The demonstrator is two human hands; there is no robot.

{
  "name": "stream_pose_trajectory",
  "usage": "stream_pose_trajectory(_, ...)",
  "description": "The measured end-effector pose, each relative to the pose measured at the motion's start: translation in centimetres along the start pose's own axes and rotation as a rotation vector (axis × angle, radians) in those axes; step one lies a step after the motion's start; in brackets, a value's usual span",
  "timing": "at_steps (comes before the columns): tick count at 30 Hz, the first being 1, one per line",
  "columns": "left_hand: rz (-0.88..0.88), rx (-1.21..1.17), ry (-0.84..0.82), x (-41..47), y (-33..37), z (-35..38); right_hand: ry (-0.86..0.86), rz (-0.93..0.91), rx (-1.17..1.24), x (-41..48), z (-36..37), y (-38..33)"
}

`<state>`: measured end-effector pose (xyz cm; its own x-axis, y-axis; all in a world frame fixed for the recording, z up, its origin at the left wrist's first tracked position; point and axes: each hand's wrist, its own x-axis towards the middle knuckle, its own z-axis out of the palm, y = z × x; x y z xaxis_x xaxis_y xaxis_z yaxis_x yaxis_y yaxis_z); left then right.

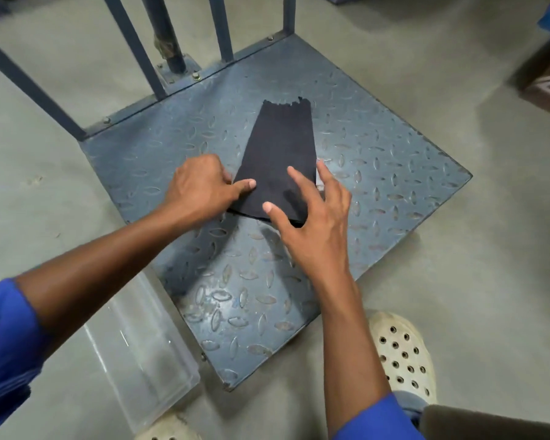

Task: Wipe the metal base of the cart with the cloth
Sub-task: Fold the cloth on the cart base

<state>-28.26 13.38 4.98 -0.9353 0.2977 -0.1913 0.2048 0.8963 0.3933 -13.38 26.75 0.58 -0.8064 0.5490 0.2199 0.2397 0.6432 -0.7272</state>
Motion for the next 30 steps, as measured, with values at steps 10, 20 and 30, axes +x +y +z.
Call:
stream_pose_trajectory(10, -0.228, -0.501, -0.384, -1.6, 1.0, 0.1, -0.010, -0.003, -0.034, -0.2, -2.4, 1.7)
stream_pose_trajectory(20, -0.305, -0.912, -0.636, -1.4, 1.1, -0.9, 0.256, -0.029, 0.149, -0.4, -2.0, -0.1)
stream_pose_trajectory(30, -0.090, -0.302, -0.496, -3.8, 2.0, 0.4, -0.393, -0.023, 0.116, 0.6, -5.2, 1.0)
